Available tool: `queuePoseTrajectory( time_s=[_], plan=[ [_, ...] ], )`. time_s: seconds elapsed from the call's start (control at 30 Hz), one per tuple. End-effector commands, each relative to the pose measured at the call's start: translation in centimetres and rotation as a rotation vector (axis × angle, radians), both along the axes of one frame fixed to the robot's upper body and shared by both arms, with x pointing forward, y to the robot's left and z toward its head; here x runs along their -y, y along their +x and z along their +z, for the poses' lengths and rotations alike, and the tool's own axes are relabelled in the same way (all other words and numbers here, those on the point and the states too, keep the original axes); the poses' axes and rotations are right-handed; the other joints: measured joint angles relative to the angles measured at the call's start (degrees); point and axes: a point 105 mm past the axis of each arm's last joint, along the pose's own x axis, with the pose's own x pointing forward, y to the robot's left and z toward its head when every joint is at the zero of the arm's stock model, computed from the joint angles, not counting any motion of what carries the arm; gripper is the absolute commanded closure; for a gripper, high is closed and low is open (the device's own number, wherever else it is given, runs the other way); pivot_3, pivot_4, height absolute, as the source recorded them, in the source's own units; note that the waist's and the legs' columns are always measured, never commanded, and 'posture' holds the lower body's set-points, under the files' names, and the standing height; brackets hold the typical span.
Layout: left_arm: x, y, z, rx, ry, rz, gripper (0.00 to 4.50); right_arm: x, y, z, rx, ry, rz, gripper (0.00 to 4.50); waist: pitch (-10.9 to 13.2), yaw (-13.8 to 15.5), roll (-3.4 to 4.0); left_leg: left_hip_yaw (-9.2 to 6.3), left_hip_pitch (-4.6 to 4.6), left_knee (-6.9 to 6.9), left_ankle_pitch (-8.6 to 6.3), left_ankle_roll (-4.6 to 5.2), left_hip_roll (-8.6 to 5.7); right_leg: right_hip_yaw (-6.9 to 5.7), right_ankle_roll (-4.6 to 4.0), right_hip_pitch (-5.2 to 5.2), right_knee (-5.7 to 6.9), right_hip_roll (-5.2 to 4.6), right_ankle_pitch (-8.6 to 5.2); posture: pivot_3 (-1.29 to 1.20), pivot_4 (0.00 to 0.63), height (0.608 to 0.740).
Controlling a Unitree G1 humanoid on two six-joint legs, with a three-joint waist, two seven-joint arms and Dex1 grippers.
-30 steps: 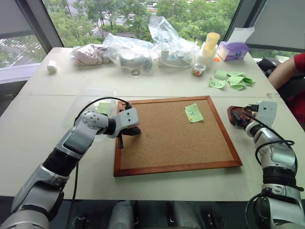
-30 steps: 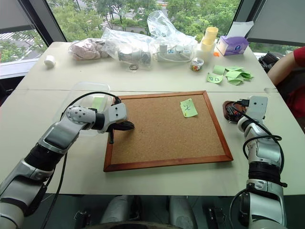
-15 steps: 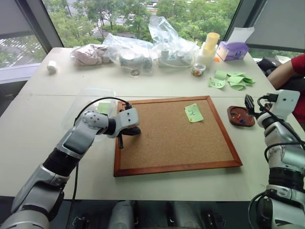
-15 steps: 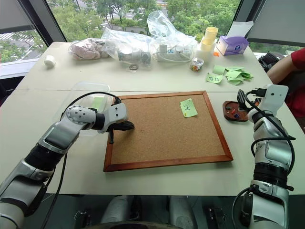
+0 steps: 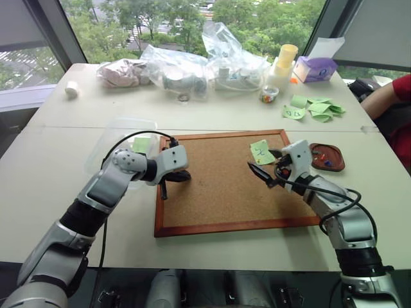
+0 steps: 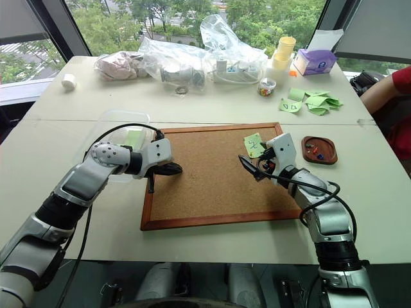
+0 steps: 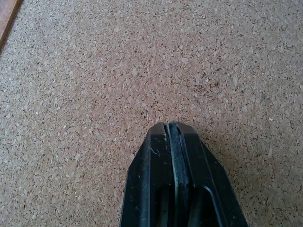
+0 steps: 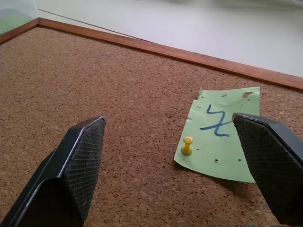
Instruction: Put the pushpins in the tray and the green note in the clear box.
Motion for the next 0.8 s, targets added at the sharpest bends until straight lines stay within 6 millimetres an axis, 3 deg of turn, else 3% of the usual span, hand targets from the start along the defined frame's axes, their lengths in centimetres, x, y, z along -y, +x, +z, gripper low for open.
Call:
queuePoseTrajectory(
  time_s=[0.03,0.23,0.27,0.33,0.57,0.8],
  plan=[
    [0.0,-0.2,-0.3,-0.001,0.01,0.001,4.5,-0.2,0.3,0.7,0.026,0.007,0.014,0.1,0.0,0.0,0.0,0.0,0.0,0.0,0.0,0.0,0.0,0.0,0.0,0.0,0.0,0.0,0.0,0.0,0.15,0.735],
    [0.1,-0.4,-0.4,-0.004,0.009,0.0,4.5,0.2,1.2,-0.5,-0.015,0.042,-0.002,0.1,0.0,0.0,0.0,0.01,0.02,0.0,0.0,0.0,-0.03,0.0,0.0,0.01,0.0,0.01,0.0,0.0,0.15,0.735],
    [0.1,-0.4,-0.5,-0.005,0.01,-0.001,4.5,0.2,1.4,-0.9,-0.027,0.044,-0.002,0.34,0.0,0.0,0.0,0.01,0.01,0.0,0.0,0.0,-0.03,0.0,0.0,0.01,0.0,0.0,0.0,0.0,0.15,0.735],
    [0.1,-0.4,-0.5,-0.006,0.011,-0.001,4.5,-0.1,1.5,-1.4,-0.047,0.038,0.014,0.92,0.0,-0.1,0.0,0.02,0.01,0.0,0.0,0.0,-0.03,0.0,0.0,0.01,0.0,0.0,0.0,0.0,0.15,0.735],
    [0.0,-0.5,-0.6,-0.007,0.012,0.006,4.5,-0.6,1.5,-2.7,-0.084,0.01,0.028,4.48,0.0,-0.1,-0.03,0.02,0.04,0.0,0.0,0.0,-0.01,0.0,0.0,0.03,0.0,0.01,0.0,0.0,0.15,0.735],
    [-0.1,-0.4,-0.5,-0.007,0.012,0.012,4.5,-0.6,1.4,-2.4,-0.059,-0.023,0.025,4.48,0.0,-0.1,-0.02,0.02,0.1,-0.01,0.0,0.0,-0.01,0.0,0.0,0.08,0.01,0.02,0.0,0.0,0.15,0.735]
  ],
)
